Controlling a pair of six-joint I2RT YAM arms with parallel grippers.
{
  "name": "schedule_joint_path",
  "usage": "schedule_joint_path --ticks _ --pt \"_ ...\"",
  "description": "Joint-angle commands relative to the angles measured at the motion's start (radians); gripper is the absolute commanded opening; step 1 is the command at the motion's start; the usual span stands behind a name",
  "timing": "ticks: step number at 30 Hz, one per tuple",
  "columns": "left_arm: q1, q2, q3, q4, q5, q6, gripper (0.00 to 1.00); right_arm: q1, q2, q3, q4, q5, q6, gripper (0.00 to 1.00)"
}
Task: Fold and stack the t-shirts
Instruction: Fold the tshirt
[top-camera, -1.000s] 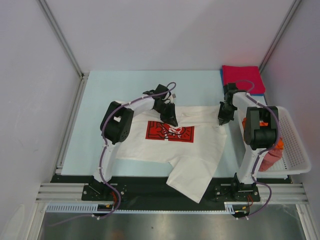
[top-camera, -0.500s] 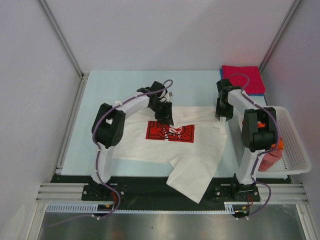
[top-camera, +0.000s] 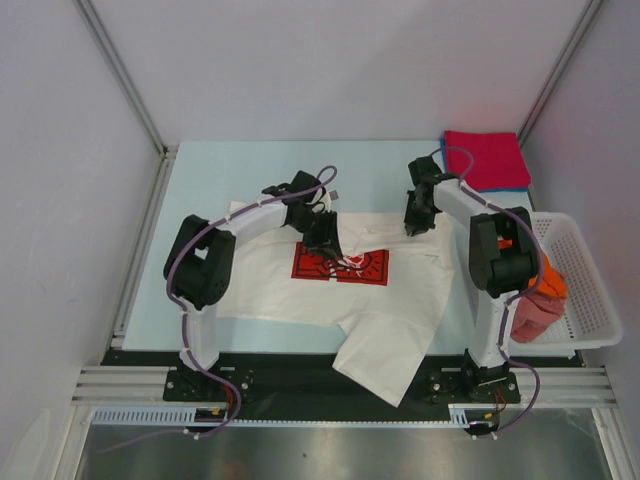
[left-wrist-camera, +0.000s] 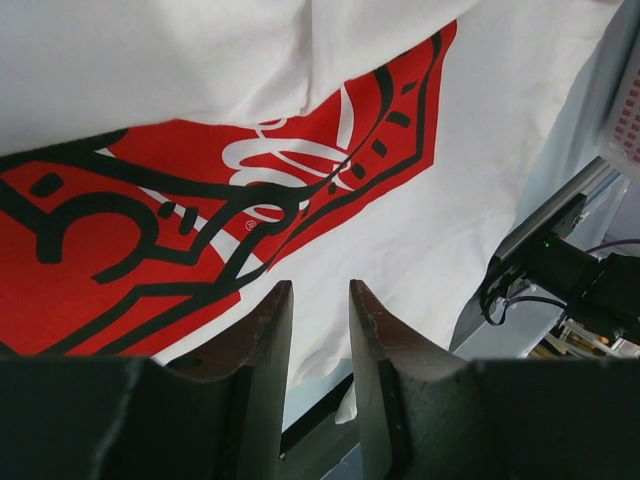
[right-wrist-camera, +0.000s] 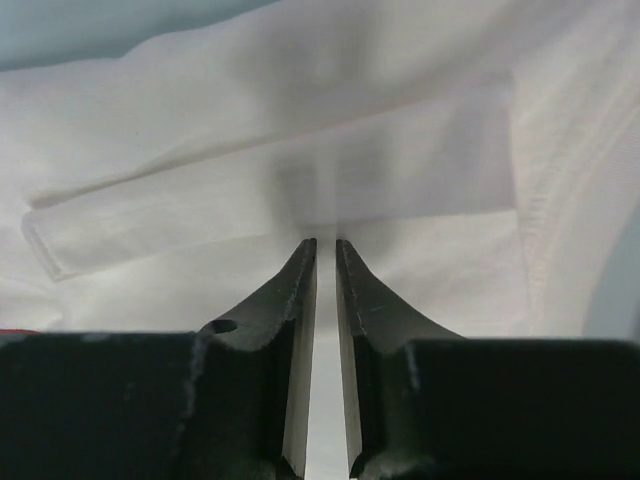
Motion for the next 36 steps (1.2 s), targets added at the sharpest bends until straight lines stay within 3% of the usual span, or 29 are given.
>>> schedule_joint_path --ticks 1,8,14,18,26,30,36 --pt "0.005 -0.090 -0.020 0.032 0.025 -0.014 0.35 0.024 0.035 0.048 0.036 0.016 0.013 0.18" --pt "0.007 -0.139 -0.054 0.032 0.026 -0.020 0.35 0.024 0.102 0.150 0.043 0.066 -0.008 0.23" --pt "0.005 -0.154 -0.065 0.029 0.035 -0.026 0.35 0.011 0.234 0.414 -0.061 0.077 -0.025 0.27" --pt "0.005 -0.148 -0.065 0.034 0.034 -0.032 0.35 0.003 0.236 0.484 -0.121 0.080 -0.025 0.29" --pt "-0.005 -0.044 -0.010 0.147 0.066 -0.094 0.45 -0.092 -0.006 0.140 -0.076 -0.077 -0.053 0.51" --pt "-0.011 0.051 0.049 0.196 0.060 -0.112 0.46 -0.172 -0.098 -0.018 -0.065 -0.154 -0.092 0.52" --pt "-0.011 0.189 0.148 0.236 0.083 -0.157 0.45 -0.215 -0.131 -0.069 -0.060 -0.208 -0.134 0.48"
